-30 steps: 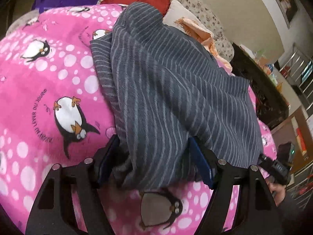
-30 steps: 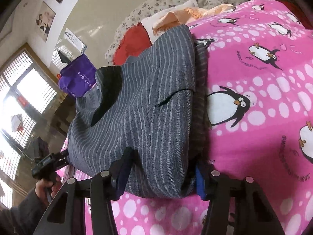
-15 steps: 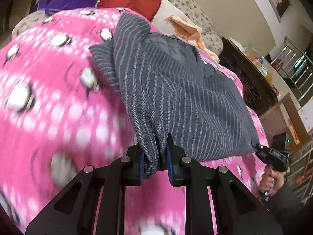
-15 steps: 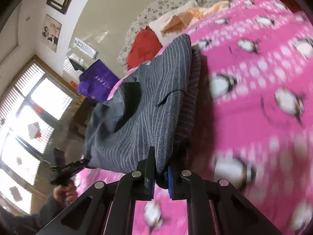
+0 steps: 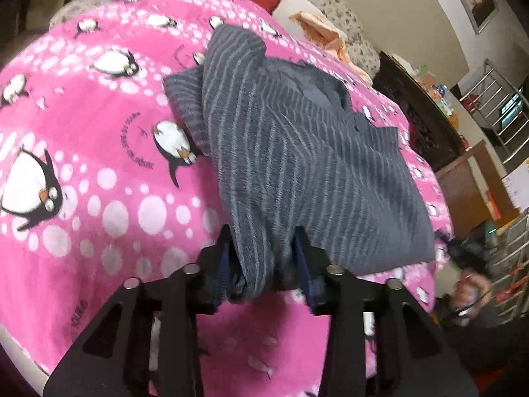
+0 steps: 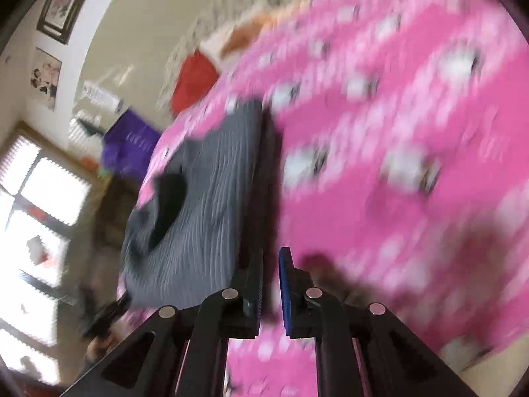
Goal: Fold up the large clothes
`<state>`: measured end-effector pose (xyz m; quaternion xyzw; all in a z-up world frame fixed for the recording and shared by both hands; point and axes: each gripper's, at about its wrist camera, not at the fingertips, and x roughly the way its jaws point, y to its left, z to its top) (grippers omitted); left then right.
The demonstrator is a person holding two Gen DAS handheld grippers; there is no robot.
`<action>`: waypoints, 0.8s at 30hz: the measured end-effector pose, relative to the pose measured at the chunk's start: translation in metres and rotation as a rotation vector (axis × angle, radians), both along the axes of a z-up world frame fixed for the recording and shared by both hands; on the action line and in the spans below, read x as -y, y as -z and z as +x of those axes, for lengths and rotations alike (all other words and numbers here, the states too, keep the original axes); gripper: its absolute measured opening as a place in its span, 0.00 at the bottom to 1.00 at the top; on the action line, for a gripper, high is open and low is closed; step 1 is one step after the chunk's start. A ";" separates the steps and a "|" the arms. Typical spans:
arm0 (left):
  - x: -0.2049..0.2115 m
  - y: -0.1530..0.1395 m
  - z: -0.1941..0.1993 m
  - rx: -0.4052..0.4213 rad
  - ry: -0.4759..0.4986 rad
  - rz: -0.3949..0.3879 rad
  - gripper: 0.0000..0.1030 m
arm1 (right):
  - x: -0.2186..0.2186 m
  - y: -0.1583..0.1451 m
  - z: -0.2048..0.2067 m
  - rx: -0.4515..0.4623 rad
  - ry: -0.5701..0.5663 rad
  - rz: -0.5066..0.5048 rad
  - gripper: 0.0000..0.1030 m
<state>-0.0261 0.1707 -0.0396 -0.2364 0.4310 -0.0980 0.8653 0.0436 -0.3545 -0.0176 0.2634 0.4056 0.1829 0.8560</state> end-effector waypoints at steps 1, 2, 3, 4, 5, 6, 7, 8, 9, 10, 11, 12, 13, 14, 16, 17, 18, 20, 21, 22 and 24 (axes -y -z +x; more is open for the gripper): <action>0.001 0.002 0.000 0.014 -0.020 0.017 0.52 | -0.004 -0.015 0.005 0.042 -0.001 -0.025 0.08; 0.002 0.004 0.001 0.026 -0.036 0.029 0.55 | -0.018 -0.033 0.015 0.087 -0.043 -0.060 0.09; 0.003 0.007 0.000 0.039 -0.046 0.034 0.56 | -0.035 -0.045 0.024 0.115 -0.091 -0.091 0.11; 0.003 0.009 0.001 0.045 -0.052 0.030 0.56 | -0.059 -0.056 0.033 0.141 -0.157 -0.123 0.25; 0.001 0.010 0.000 0.051 -0.060 0.025 0.56 | -0.083 -0.062 0.042 0.159 -0.227 -0.149 0.48; 0.001 0.011 -0.001 0.056 -0.061 0.029 0.56 | -0.107 -0.065 0.050 0.171 -0.283 -0.171 0.53; 0.001 0.010 -0.001 0.059 -0.061 0.038 0.56 | -0.132 -0.065 0.059 0.185 -0.333 -0.194 0.54; 0.002 0.009 -0.002 0.066 -0.065 0.058 0.56 | -0.153 -0.061 0.063 0.187 -0.370 -0.214 0.54; 0.003 0.009 -0.004 0.071 -0.070 0.079 0.56 | -0.177 -0.058 0.074 0.182 -0.387 -0.235 0.54; 0.006 0.005 -0.007 0.085 -0.076 0.125 0.56 | -0.189 -0.057 0.081 0.182 -0.392 -0.242 0.54; 0.009 0.001 -0.009 0.100 -0.080 0.167 0.56 | -0.204 -0.054 0.088 0.182 -0.404 -0.257 0.54; 0.013 -0.002 -0.012 0.116 -0.085 0.211 0.56 | -0.230 -0.046 0.101 0.173 -0.433 -0.302 0.54; 0.018 -0.004 -0.014 0.129 -0.087 0.254 0.56 | -0.230 -0.046 0.101 0.173 -0.433 -0.302 0.54; 0.022 -0.005 -0.014 0.138 -0.090 0.292 0.56 | -0.240 -0.041 0.107 0.159 -0.471 -0.326 0.40; 0.027 -0.005 -0.012 0.148 -0.092 0.330 0.56 | -0.267 -0.024 0.129 0.086 -0.541 -0.425 0.02; 0.027 -0.005 -0.010 0.150 -0.093 0.338 0.56 | -0.273 -0.021 0.139 0.077 -0.534 -0.451 0.02; 0.026 -0.004 -0.009 0.148 -0.092 0.335 0.57 | -0.277 -0.019 0.151 0.085 -0.516 -0.468 0.02; 0.022 -0.001 -0.005 0.140 -0.095 0.316 0.57 | -0.280 -0.018 0.181 0.095 -0.469 -0.483 0.02; 0.020 0.000 -0.004 0.137 -0.098 0.306 0.57 | -0.280 -0.018 0.192 0.101 -0.441 -0.477 0.02; 0.020 0.001 -0.003 0.134 -0.098 0.299 0.57 | -0.279 -0.019 0.204 0.111 -0.412 -0.466 0.02; 0.017 0.003 0.000 0.121 -0.096 0.286 0.57 | -0.279 -0.019 0.219 0.126 -0.370 -0.450 0.02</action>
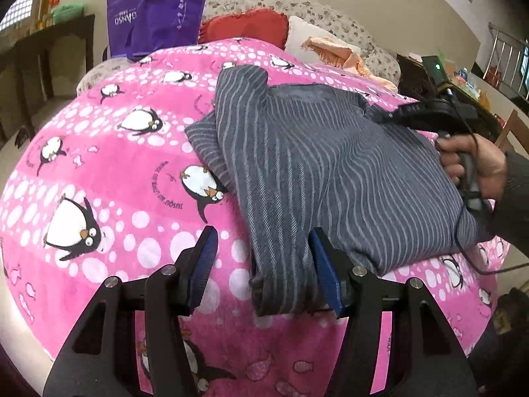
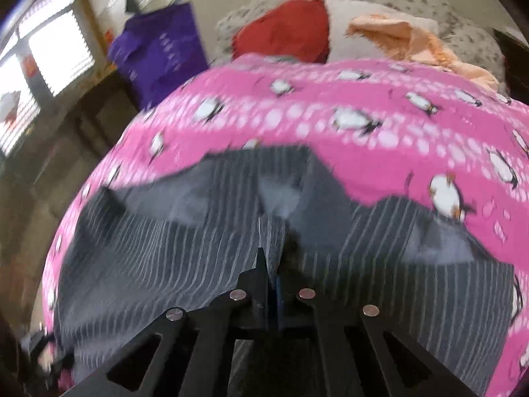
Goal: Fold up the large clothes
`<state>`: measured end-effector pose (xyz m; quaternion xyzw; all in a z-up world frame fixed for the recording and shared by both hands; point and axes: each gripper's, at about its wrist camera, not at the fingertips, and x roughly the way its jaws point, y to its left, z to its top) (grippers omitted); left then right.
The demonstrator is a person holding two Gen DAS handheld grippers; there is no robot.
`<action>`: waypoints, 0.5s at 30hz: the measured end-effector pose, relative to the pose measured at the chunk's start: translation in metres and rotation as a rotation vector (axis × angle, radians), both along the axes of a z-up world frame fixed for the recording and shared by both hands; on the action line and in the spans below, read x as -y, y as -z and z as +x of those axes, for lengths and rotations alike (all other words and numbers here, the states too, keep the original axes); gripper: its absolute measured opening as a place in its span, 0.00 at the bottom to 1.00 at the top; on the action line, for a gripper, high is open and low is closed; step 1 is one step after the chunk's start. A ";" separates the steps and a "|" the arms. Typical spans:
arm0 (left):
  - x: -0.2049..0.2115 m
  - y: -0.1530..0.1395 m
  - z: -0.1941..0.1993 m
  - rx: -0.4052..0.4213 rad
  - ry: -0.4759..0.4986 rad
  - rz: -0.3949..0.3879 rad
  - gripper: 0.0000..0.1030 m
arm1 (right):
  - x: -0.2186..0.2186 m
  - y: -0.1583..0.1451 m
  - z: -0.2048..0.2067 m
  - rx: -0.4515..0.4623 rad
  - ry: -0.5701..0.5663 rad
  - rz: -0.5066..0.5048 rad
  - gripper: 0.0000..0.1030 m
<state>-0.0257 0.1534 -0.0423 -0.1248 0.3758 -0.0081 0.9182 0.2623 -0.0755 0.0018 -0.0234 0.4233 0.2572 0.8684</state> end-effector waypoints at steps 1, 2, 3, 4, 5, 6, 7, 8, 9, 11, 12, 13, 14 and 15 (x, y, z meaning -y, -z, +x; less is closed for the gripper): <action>0.000 0.001 0.001 -0.005 0.000 -0.003 0.57 | -0.002 0.005 0.006 -0.007 0.016 -0.009 0.05; -0.001 0.002 0.003 -0.012 0.000 -0.009 0.57 | -0.005 0.009 0.011 -0.038 0.024 -0.013 0.13; -0.001 0.002 0.003 -0.016 -0.001 -0.011 0.59 | -0.003 0.018 0.016 -0.099 0.034 -0.004 0.13; -0.003 0.003 0.003 -0.021 -0.006 -0.019 0.61 | 0.002 0.020 0.016 -0.131 0.036 0.033 0.14; -0.005 0.004 0.003 -0.023 -0.007 -0.030 0.62 | 0.009 0.016 0.018 -0.140 0.038 0.068 0.14; -0.006 0.004 0.003 -0.023 -0.008 -0.038 0.62 | 0.018 0.007 0.014 -0.141 0.036 0.128 0.14; -0.007 0.005 0.003 -0.024 -0.008 -0.044 0.62 | 0.026 -0.002 0.010 -0.122 0.037 0.173 0.15; -0.007 0.006 0.003 -0.026 -0.011 -0.049 0.63 | 0.038 -0.018 0.002 -0.073 0.049 0.216 0.20; -0.007 0.006 0.003 -0.028 -0.015 -0.050 0.64 | 0.050 -0.035 -0.009 -0.012 0.063 0.245 0.23; -0.007 0.007 0.002 -0.027 -0.022 -0.054 0.65 | 0.063 -0.057 -0.026 0.070 0.067 0.261 0.28; -0.007 0.007 0.002 -0.026 -0.025 -0.055 0.65 | 0.066 -0.065 -0.035 0.093 0.059 0.252 0.28; -0.007 0.008 0.001 -0.026 -0.026 -0.055 0.65 | 0.067 -0.070 -0.042 0.102 0.030 0.240 0.28; -0.007 0.008 0.002 -0.026 -0.028 -0.053 0.65 | 0.064 -0.071 -0.049 0.106 -0.008 0.224 0.28; -0.007 0.008 0.002 -0.027 -0.028 -0.053 0.66 | 0.055 -0.071 -0.059 0.113 -0.068 0.197 0.27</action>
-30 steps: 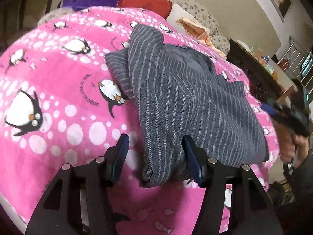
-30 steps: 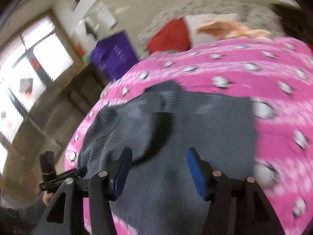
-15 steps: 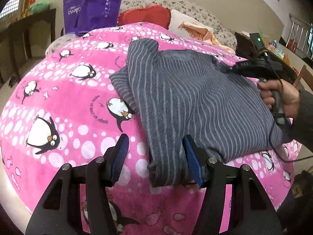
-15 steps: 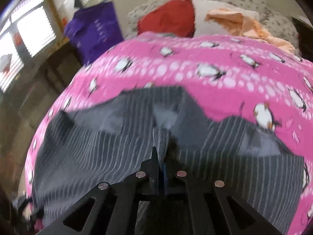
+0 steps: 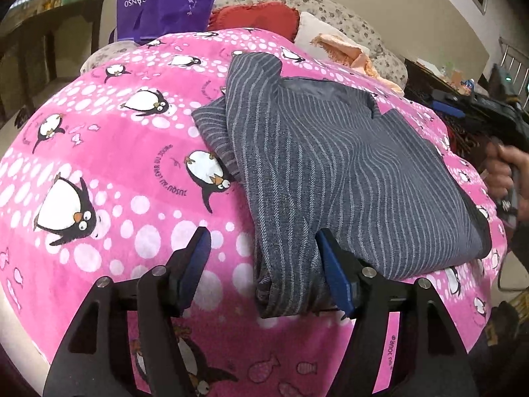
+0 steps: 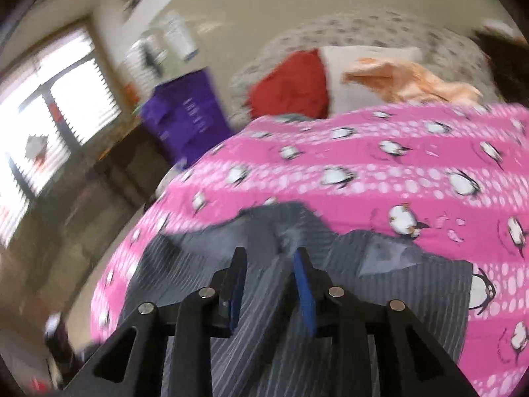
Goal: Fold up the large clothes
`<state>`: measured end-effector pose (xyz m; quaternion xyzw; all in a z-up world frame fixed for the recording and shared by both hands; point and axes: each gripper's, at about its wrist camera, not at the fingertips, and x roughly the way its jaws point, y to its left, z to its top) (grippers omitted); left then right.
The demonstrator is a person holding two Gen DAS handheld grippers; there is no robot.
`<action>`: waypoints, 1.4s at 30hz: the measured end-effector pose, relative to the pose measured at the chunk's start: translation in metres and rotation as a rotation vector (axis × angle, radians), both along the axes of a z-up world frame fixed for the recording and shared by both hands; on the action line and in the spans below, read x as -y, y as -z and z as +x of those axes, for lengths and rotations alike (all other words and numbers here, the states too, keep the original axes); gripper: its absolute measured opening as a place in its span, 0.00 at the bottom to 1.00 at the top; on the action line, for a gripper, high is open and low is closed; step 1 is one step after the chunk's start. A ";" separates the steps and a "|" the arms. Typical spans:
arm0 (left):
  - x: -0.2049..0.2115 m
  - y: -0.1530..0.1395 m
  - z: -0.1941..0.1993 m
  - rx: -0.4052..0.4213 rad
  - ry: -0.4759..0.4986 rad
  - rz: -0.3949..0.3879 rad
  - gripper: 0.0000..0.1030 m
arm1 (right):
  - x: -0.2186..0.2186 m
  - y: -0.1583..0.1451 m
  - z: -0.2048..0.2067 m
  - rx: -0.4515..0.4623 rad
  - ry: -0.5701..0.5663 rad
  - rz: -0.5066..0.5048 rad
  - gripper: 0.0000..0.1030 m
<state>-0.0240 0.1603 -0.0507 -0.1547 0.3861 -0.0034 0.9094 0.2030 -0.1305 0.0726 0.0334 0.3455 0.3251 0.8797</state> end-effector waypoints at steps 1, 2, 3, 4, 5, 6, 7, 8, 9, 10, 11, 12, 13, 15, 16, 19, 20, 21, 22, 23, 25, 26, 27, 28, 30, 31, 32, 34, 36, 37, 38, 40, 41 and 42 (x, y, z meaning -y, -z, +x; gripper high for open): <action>0.000 0.001 0.000 -0.002 0.000 -0.001 0.66 | -0.008 0.002 -0.008 0.009 -0.039 -0.019 0.25; -0.001 0.001 0.001 -0.002 0.000 -0.002 0.66 | -0.022 0.009 -0.016 0.028 -0.092 -0.053 0.24; -0.001 0.001 0.001 -0.003 0.001 -0.002 0.66 | -0.031 0.015 -0.020 0.050 -0.098 -0.101 0.24; -0.001 0.001 0.001 -0.004 0.001 -0.003 0.66 | -0.041 0.027 -0.017 0.057 -0.074 -0.165 0.24; -0.002 0.002 0.001 -0.005 0.001 -0.006 0.67 | -0.044 0.043 -0.009 0.023 -0.051 -0.204 0.24; -0.003 0.002 0.001 -0.008 0.002 -0.010 0.67 | -0.046 0.060 0.001 -0.032 -0.038 -0.217 0.24; -0.003 0.003 0.001 -0.009 0.004 -0.016 0.69 | -0.046 0.079 0.013 -0.093 -0.010 -0.244 0.24; -0.004 0.003 0.002 -0.010 0.007 -0.024 0.69 | -0.045 0.097 0.021 -0.134 0.016 -0.273 0.24; -0.004 0.004 0.002 -0.013 0.009 -0.026 0.70 | -0.042 0.102 0.023 -0.108 0.020 -0.240 0.24; -0.004 0.004 0.002 -0.014 0.010 -0.027 0.70 | -0.041 0.102 0.024 -0.102 0.022 -0.229 0.24; -0.004 0.004 0.002 -0.015 0.011 -0.029 0.70 | -0.040 0.102 0.025 -0.107 0.025 -0.224 0.28; -0.005 0.004 0.002 -0.016 0.010 -0.035 0.70 | -0.040 0.102 0.024 -0.109 0.019 -0.220 0.32; -0.005 0.005 0.003 -0.017 0.009 -0.042 0.71 | -0.039 0.102 0.023 -0.119 0.005 -0.211 0.33; -0.007 0.005 0.003 -0.016 0.009 -0.054 0.71 | -0.035 0.094 0.021 -0.144 0.015 -0.233 0.33; -0.008 0.005 0.003 -0.015 0.009 -0.056 0.71 | -0.027 0.089 0.017 -0.148 0.048 -0.216 0.33; -0.010 0.006 0.002 -0.011 0.010 -0.064 0.71 | 0.004 0.059 -0.012 -0.093 0.108 -0.120 0.33; -0.010 0.006 0.002 -0.009 0.009 -0.066 0.71 | 0.015 0.051 -0.026 -0.063 0.114 -0.107 0.33; -0.010 0.006 0.002 -0.009 0.008 -0.065 0.71 | 0.026 0.045 -0.042 -0.046 0.119 -0.110 0.33; -0.009 0.006 0.001 -0.008 0.008 -0.064 0.71 | 0.034 0.044 -0.052 -0.040 0.126 -0.125 0.33; -0.009 0.006 0.001 -0.007 0.008 -0.063 0.71 | 0.043 0.046 -0.066 -0.032 0.138 -0.159 0.33; -0.009 0.006 0.001 -0.007 0.008 -0.065 0.72 | 0.059 0.060 -0.086 -0.047 0.141 -0.222 0.33; -0.009 0.006 0.001 -0.007 0.008 -0.066 0.72 | 0.066 0.075 -0.092 -0.081 0.138 -0.252 0.33; -0.009 0.006 0.001 -0.007 0.009 -0.065 0.73 | 0.070 0.086 -0.096 -0.101 0.137 -0.269 0.33; -0.008 0.006 0.002 -0.008 0.010 -0.065 0.73 | 0.074 0.098 -0.099 -0.090 0.127 -0.253 0.33; -0.008 0.005 0.003 -0.014 0.012 -0.060 0.74 | 0.080 0.105 -0.106 -0.014 0.122 -0.196 0.35; -0.007 0.005 0.003 -0.020 0.015 -0.061 0.74 | 0.085 0.106 -0.105 -0.014 0.118 -0.169 0.36; -0.008 0.004 0.003 -0.025 0.017 -0.064 0.74 | 0.089 0.106 -0.101 -0.022 0.115 -0.149 0.36; -0.008 0.002 0.004 -0.033 0.018 -0.074 0.74 | 0.089 0.107 -0.099 -0.023 0.113 -0.144 0.38; -0.009 0.000 0.004 -0.039 0.015 -0.081 0.74 | 0.088 0.107 -0.102 -0.012 0.110 -0.153 0.39; -0.010 -0.001 0.004 -0.044 0.014 -0.082 0.74 | 0.088 0.106 -0.102 -0.009 0.110 -0.156 0.39; -0.009 -0.001 0.004 -0.048 0.013 -0.082 0.74 | 0.086 0.109 -0.101 -0.008 0.110 -0.157 0.39; -0.011 0.000 0.005 -0.056 0.002 -0.095 0.74 | 0.085 0.108 -0.102 -0.008 0.112 -0.155 0.39; -0.011 0.002 0.005 -0.058 -0.011 -0.108 0.74 | 0.084 0.109 -0.104 -0.007 0.114 -0.155 0.39; -0.011 0.003 0.004 -0.057 -0.019 -0.112 0.74 | 0.084 0.109 -0.104 -0.007 0.113 -0.156 0.39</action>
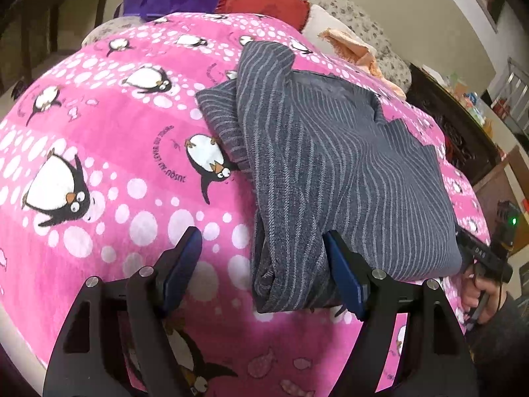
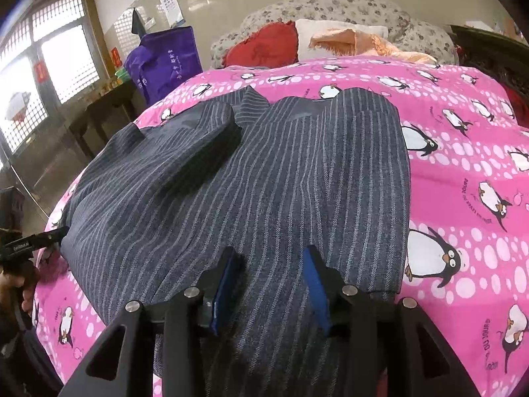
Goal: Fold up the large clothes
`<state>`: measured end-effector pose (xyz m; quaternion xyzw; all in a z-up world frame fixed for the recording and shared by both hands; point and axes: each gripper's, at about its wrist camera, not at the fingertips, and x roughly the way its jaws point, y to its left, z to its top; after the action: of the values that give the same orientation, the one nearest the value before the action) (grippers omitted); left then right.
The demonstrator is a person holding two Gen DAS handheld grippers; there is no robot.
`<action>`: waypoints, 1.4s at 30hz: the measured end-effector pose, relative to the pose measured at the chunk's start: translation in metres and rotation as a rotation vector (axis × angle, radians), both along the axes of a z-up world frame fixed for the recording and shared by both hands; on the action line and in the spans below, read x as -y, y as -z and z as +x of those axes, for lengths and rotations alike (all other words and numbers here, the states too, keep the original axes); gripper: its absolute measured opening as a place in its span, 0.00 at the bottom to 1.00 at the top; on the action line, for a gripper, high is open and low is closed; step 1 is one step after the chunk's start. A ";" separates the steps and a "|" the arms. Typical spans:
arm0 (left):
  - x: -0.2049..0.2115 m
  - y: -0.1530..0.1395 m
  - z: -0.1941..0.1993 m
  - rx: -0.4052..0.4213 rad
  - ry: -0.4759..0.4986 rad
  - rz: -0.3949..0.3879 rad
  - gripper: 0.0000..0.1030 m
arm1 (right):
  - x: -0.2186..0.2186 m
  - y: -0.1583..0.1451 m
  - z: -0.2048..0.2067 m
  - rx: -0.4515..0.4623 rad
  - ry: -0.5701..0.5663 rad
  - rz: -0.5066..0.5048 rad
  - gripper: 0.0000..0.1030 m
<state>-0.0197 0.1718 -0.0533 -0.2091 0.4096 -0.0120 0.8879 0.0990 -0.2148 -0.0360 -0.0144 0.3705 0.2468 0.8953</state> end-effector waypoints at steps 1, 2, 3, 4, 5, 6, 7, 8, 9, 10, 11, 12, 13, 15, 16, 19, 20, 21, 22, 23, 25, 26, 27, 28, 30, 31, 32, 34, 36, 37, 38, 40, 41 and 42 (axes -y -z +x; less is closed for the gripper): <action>0.000 0.001 0.000 0.001 -0.008 0.000 0.75 | 0.000 0.000 0.000 0.001 0.000 -0.002 0.39; 0.002 0.000 0.001 -0.001 -0.015 0.010 0.75 | 0.000 0.000 0.001 0.000 -0.001 -0.001 0.39; 0.002 0.000 0.000 -0.001 -0.019 0.016 0.75 | 0.001 0.000 0.000 0.000 -0.002 -0.001 0.40; 0.004 0.000 -0.001 0.003 -0.032 0.021 0.75 | 0.002 0.000 0.001 0.000 -0.003 0.000 0.40; 0.005 0.000 -0.002 0.005 -0.040 0.023 0.75 | 0.001 0.000 0.000 0.000 -0.002 -0.001 0.40; 0.006 0.000 -0.003 0.005 -0.050 0.023 0.75 | 0.001 0.000 0.000 0.000 -0.002 -0.001 0.40; 0.006 0.000 -0.003 0.002 -0.058 0.018 0.75 | 0.001 0.000 0.000 0.000 -0.004 0.001 0.40; 0.005 0.000 -0.003 -0.002 -0.066 0.012 0.76 | 0.001 0.000 0.000 -0.001 -0.006 0.004 0.40; 0.005 0.000 -0.003 -0.005 -0.070 0.012 0.76 | 0.001 0.000 0.000 -0.001 -0.006 0.005 0.41; 0.005 0.000 -0.003 -0.005 -0.072 0.012 0.76 | 0.001 0.000 0.000 -0.003 -0.009 0.008 0.41; 0.005 0.000 -0.004 -0.004 -0.079 0.007 0.76 | 0.001 0.000 0.000 -0.004 -0.010 0.009 0.42; 0.005 0.000 -0.004 -0.003 -0.085 0.005 0.76 | 0.000 0.000 0.000 -0.005 -0.011 0.006 0.43; 0.006 0.000 -0.005 -0.004 -0.090 0.005 0.76 | -0.001 0.000 0.000 -0.007 -0.015 0.004 0.45; 0.006 -0.001 -0.005 -0.006 -0.101 0.000 0.77 | -0.003 -0.001 0.001 -0.009 -0.026 0.002 0.49; 0.006 0.000 -0.005 0.000 -0.112 -0.009 0.78 | -0.003 -0.001 0.001 -0.011 -0.034 0.001 0.51; 0.008 -0.001 -0.005 0.003 -0.130 -0.002 0.80 | -0.004 -0.001 0.001 -0.016 -0.047 -0.001 0.53; 0.008 -0.001 -0.005 0.003 -0.135 -0.005 0.80 | -0.004 -0.001 0.002 -0.018 -0.049 -0.002 0.53; 0.008 -0.001 -0.004 0.004 -0.136 -0.008 0.81 | -0.004 -0.001 0.002 -0.020 -0.051 -0.003 0.53; 0.008 -0.001 -0.003 0.003 -0.136 -0.009 0.82 | -0.004 -0.001 0.003 -0.021 -0.053 -0.003 0.53; 0.008 -0.002 -0.002 -0.005 -0.134 -0.010 0.82 | -0.004 -0.001 0.003 -0.022 -0.054 -0.002 0.54; 0.007 -0.004 0.000 -0.030 -0.121 -0.015 0.82 | -0.005 0.000 0.003 -0.021 -0.057 0.000 0.55; 0.005 -0.007 0.002 -0.056 -0.107 -0.020 0.81 | -0.006 0.000 0.002 -0.018 -0.057 -0.003 0.55; 0.003 -0.010 0.003 -0.066 -0.106 -0.028 0.81 | -0.006 0.000 0.001 -0.015 -0.057 -0.006 0.55; 0.000 -0.015 0.003 -0.064 -0.113 -0.040 0.81 | -0.006 0.000 0.001 -0.013 -0.056 -0.007 0.55; -0.010 -0.033 0.002 -0.003 -0.126 -0.060 0.81 | -0.007 0.000 0.000 -0.008 -0.052 -0.009 0.55; -0.015 -0.043 0.006 0.038 -0.114 -0.077 0.81 | -0.008 0.000 0.000 -0.005 -0.048 -0.011 0.55; -0.019 -0.048 0.011 0.054 -0.100 -0.089 0.81 | -0.008 0.000 0.000 -0.004 -0.047 -0.015 0.55; -0.027 -0.051 0.029 0.057 -0.072 -0.102 0.81 | -0.010 0.000 -0.001 0.003 -0.044 -0.025 0.55; -0.032 -0.040 0.055 0.017 -0.025 -0.104 0.81 | -0.012 0.000 -0.002 0.009 -0.041 -0.039 0.55; -0.035 -0.031 0.065 -0.014 -0.010 -0.107 0.81 | -0.013 0.000 -0.002 0.010 -0.039 -0.045 0.55; -0.041 -0.017 0.077 -0.059 -0.013 -0.110 0.81 | -0.014 0.000 -0.003 0.012 -0.037 -0.051 0.55; -0.050 -0.003 0.086 -0.072 -0.007 -0.150 0.81 | -0.016 0.000 -0.004 0.016 -0.034 -0.064 0.55; -0.053 -0.004 0.086 -0.037 -0.002 -0.160 0.81 | -0.017 0.000 -0.005 0.020 -0.030 -0.072 0.55; -0.055 -0.005 0.090 -0.039 0.011 -0.177 0.82 | -0.019 0.000 -0.006 0.026 -0.027 -0.084 0.55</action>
<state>0.0703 0.2264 -0.0488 -0.2844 0.4253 -0.0491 0.8578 0.0932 -0.1958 -0.0363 -0.0601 0.3688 0.2427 0.8952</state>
